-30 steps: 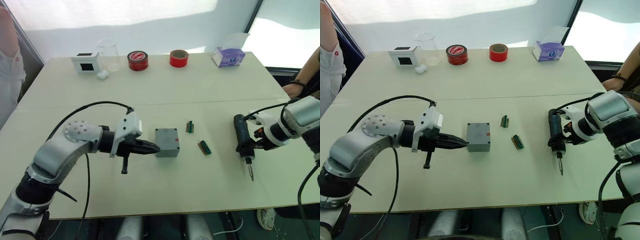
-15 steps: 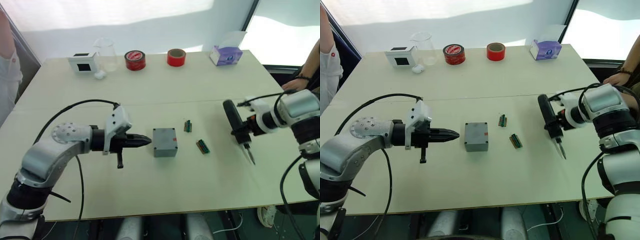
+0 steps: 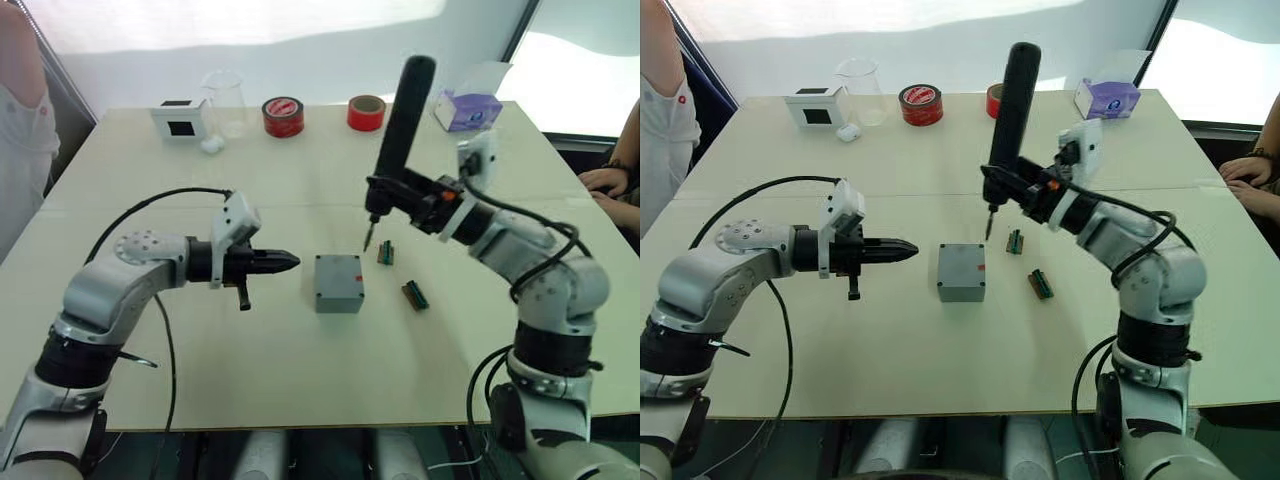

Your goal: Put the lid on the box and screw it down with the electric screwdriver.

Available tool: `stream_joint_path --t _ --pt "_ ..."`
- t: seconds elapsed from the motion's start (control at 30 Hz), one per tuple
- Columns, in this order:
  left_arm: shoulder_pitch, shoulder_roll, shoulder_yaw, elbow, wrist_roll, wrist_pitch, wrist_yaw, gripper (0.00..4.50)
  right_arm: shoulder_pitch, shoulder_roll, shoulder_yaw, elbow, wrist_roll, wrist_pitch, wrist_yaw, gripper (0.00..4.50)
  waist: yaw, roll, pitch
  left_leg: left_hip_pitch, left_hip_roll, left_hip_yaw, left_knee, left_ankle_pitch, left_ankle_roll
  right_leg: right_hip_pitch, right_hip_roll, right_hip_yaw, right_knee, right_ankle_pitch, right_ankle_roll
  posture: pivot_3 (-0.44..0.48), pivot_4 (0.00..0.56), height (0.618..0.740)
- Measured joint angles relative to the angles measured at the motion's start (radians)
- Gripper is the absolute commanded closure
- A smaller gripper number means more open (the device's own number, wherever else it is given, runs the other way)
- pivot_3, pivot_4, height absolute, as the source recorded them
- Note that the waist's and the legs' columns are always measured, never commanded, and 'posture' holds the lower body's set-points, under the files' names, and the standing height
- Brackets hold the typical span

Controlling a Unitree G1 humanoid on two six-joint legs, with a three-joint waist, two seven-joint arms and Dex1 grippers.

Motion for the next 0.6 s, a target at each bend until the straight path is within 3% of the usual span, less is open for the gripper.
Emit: stream_joint_path --t 0.17,0.6 --pt "-0.045 -0.06 -0.095 0.077 0.086 -0.082 -0.038 4.5 0.081 0.027 0.093 -0.032 -0.051 -0.09 -0.023 2.65 -0.009 0.0 0.0 0.0 0.0 0.0 0.0 0.0 0.0 0.0 0.001 0.0 0.0 0.0 0.0 0.0 0.15 0.74" --pt "-0.117 -0.195 -0.194 0.273 0.253 -0.264 -0.065 4.5 0.111 0.022 0.149 -0.03 -0.124 -0.206 -0.059 2.65 -0.014 0.0 0.0 0.0 0.001 0.0 0.0 0.0 0.0 0.0 0.002 0.0 0.0 0.0 0.0 0.0 0.15 0.74"
